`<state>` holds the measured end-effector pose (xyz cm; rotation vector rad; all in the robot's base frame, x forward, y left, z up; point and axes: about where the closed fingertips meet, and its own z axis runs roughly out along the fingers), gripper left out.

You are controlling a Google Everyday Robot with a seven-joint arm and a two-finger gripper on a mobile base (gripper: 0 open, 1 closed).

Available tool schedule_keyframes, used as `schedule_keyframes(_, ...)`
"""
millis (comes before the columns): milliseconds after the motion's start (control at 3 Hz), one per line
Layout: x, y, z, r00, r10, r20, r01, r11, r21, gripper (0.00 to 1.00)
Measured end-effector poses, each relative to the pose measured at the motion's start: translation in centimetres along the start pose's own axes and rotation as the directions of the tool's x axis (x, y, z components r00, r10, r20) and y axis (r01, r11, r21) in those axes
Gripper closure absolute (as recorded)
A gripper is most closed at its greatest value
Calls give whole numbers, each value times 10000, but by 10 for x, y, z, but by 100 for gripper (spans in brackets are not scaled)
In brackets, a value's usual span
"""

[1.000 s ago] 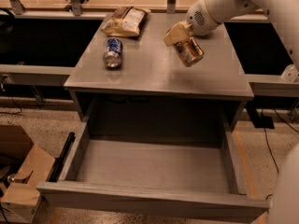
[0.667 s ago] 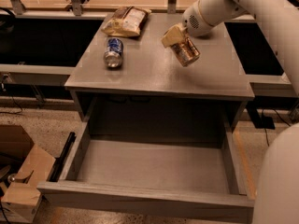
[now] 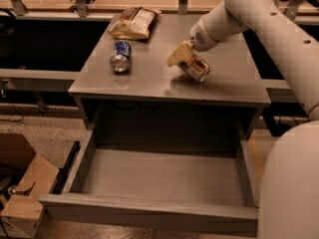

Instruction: Pick orange can from top drawer and place on counter

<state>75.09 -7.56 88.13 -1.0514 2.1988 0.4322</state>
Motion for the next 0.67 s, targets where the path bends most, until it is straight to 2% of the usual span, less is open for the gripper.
schedule_keyframes(333, 1, 1, 3, 10000, -1, -32, 1, 10000, -40, 0)
schedule_keyframes(667, 1, 1, 3, 10000, -1, -33, 1, 10000, -42, 0)
